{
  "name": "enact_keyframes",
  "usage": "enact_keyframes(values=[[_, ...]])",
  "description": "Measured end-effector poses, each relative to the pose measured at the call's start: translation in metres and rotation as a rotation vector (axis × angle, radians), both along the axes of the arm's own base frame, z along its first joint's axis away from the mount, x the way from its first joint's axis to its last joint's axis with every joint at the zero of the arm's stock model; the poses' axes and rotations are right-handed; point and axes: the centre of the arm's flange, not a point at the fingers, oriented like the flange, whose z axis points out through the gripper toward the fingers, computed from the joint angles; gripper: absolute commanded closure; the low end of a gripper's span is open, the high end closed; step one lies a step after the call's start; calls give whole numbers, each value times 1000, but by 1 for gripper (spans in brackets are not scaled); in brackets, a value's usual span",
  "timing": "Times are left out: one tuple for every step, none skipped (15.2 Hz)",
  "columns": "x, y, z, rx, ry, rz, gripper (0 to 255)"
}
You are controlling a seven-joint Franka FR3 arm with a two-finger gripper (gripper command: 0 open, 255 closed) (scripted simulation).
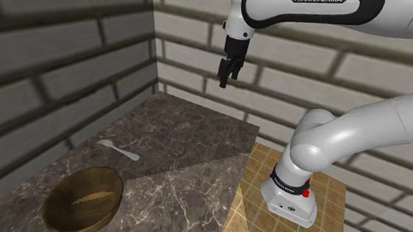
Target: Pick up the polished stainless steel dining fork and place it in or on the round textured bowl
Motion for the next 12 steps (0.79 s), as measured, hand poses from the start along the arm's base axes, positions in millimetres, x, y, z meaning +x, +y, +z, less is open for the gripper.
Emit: enact_keyframes(values=[[0,0,0,0,0,0,0],[4,5,-1,-1,2,2,0],[10,10,-5,-1,5,6,0],[18,20,-9,-2,9,10,0],[25,29,-15,-3,14,15,0],[34,37,-20,-4,18,20,0],[42,48,-25,-5,22,25,0],[51,56,-32,-6,27,30,0],[59,66,-35,-6,31,34,0],[69,76,-39,-7,35,39,0],[75,85,-44,-8,40,44,0],[84,95,-50,-9,44,49,0]])
